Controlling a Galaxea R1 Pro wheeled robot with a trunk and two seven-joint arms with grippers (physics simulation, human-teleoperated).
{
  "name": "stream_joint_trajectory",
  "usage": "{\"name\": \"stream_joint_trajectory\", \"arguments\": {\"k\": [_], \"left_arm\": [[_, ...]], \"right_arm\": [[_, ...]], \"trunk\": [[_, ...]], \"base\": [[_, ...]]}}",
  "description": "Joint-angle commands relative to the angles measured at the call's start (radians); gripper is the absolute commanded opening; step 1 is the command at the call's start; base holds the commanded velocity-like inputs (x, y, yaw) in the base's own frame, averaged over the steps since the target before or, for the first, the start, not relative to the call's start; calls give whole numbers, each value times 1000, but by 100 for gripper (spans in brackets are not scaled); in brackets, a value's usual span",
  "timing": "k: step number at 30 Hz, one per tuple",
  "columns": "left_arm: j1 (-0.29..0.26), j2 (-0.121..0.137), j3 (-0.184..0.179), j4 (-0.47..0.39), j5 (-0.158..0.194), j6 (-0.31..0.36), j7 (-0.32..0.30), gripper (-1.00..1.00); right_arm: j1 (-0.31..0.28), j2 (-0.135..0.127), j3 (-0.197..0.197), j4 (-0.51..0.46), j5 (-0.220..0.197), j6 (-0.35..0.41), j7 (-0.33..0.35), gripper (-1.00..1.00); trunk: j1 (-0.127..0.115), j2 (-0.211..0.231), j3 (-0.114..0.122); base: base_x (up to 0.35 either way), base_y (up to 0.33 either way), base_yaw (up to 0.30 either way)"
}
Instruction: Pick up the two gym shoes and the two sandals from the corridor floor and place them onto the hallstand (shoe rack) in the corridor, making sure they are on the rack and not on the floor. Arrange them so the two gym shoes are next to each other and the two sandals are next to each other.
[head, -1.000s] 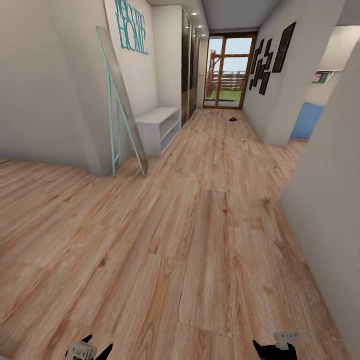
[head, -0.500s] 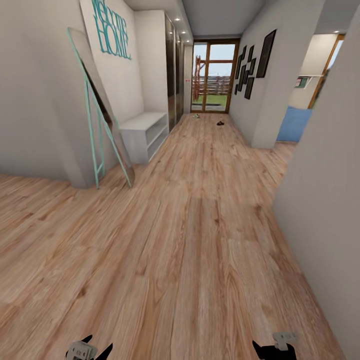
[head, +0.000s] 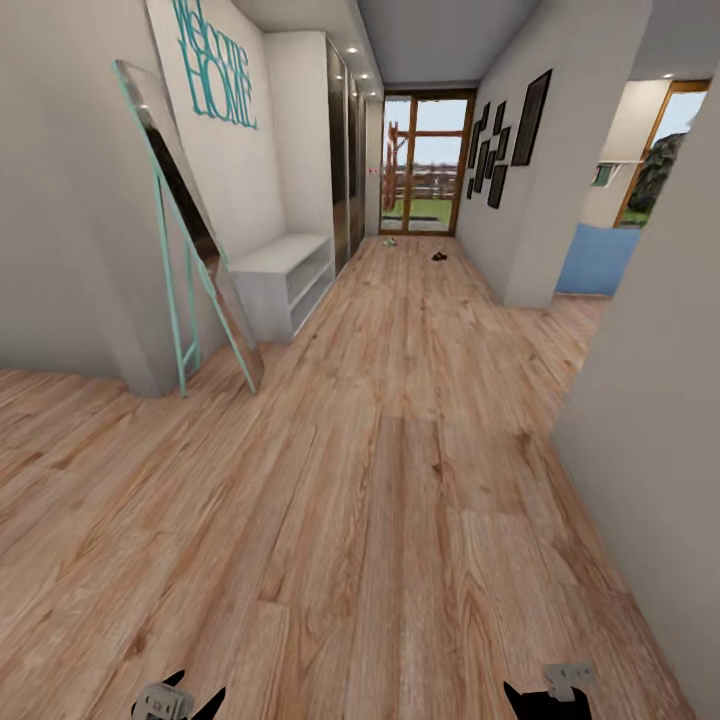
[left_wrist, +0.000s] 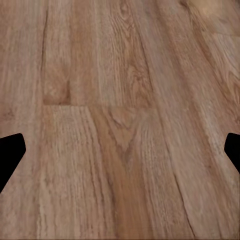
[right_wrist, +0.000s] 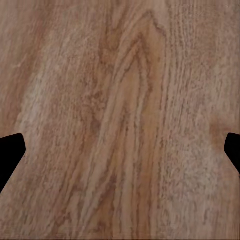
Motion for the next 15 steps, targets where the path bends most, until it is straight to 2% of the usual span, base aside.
{"name": "stream_joint_trajectory", "arguments": {"k": [1, 15], "left_arm": [[-1, 0, 2, 2, 6, 1, -8, 100], [-1, 0, 2, 3, 6, 1, -8, 100]], "right_arm": [[-1, 0, -9, 1, 8, -3, 5, 100], [-1, -3, -10, 1, 5, -4, 4, 100]], "trunk": [[0, 0, 0], [0, 0, 2]], "base": [[337, 0, 0], [337, 0, 0]]}}
